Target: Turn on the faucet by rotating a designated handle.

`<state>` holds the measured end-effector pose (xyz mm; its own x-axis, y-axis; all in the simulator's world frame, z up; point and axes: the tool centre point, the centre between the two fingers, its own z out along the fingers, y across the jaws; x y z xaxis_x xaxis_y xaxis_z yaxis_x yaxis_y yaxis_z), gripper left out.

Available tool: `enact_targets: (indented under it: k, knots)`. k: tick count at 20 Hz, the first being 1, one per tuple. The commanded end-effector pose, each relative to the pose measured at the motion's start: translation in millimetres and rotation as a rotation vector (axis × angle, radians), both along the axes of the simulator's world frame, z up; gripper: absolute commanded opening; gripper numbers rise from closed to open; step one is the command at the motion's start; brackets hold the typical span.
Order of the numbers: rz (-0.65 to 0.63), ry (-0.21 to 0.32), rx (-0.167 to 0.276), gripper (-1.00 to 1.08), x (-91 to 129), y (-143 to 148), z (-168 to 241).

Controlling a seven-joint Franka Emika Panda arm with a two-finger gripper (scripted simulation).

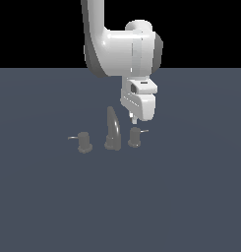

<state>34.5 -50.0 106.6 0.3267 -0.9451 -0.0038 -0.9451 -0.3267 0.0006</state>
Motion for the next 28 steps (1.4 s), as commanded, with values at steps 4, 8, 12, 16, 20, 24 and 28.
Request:
enact_targets:
  k: [4, 8, 12, 16, 20, 24, 28]
  knots:
    - [-0.086, -0.001, -0.004, -1.0, 17, -17, -25]
    - [-0.127, -0.002, -0.004, -1.0, 25, -26, -36]
    - [-0.148, -0.002, -0.004, -1.0, 29, -30, -42]
    - [-0.152, -0.002, -0.004, -1.0, 30, -31, -43]
    - [-0.127, -0.032, 0.005, -1.0, 38, -15, -23]
    - [-0.138, -0.019, 0.001, -1.0, 22, -33, -32]
    - [-0.149, -0.005, -0.002, -1.0, 5, -51, -41]
